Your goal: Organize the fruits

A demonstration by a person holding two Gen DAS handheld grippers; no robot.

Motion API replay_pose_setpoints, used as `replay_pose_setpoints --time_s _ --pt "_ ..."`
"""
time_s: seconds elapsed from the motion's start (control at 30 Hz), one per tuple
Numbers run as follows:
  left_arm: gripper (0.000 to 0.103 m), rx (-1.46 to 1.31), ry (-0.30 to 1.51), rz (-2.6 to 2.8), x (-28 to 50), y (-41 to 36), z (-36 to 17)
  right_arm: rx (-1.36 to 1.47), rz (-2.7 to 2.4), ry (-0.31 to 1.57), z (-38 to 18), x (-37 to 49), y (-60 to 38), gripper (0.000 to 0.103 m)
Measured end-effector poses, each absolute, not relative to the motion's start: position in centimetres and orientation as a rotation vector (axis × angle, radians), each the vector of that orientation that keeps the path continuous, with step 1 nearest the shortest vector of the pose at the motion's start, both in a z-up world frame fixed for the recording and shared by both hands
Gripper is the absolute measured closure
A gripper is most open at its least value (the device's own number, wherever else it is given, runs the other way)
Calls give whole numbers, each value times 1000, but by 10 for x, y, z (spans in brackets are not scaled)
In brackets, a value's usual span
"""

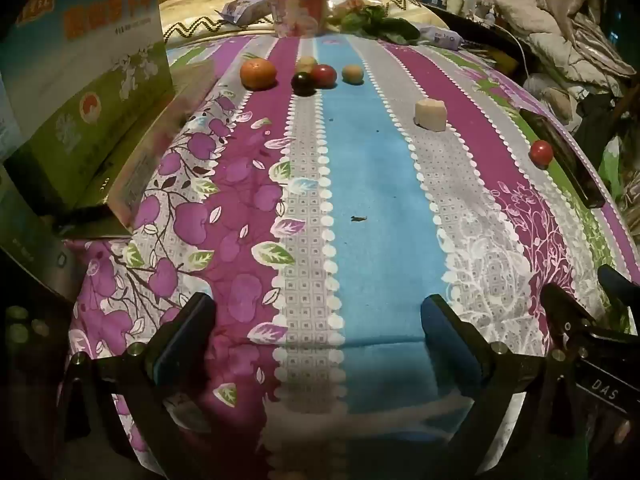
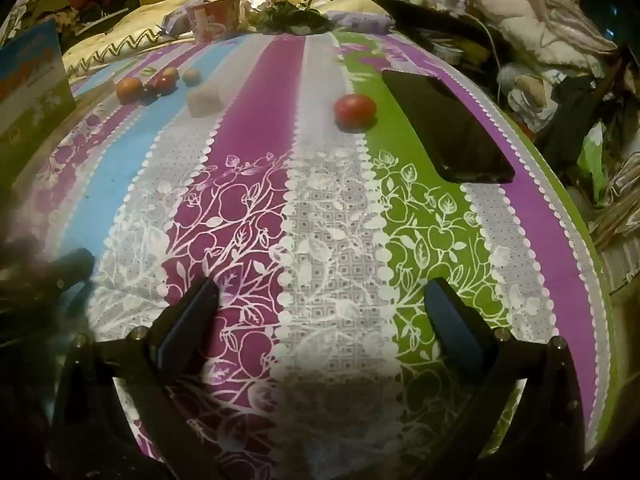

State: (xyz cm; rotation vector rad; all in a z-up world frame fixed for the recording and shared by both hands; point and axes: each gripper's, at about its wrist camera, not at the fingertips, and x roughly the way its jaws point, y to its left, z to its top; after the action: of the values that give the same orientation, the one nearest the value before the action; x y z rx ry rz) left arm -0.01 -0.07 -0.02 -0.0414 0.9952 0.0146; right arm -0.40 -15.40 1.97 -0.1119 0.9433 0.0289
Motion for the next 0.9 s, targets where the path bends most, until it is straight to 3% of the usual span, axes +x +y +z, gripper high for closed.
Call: replay_pose_setpoints --time_s 0.9 --pt "0 -78 986 -13 -3 4 2 -100 34 949 20 -5 -154 0"
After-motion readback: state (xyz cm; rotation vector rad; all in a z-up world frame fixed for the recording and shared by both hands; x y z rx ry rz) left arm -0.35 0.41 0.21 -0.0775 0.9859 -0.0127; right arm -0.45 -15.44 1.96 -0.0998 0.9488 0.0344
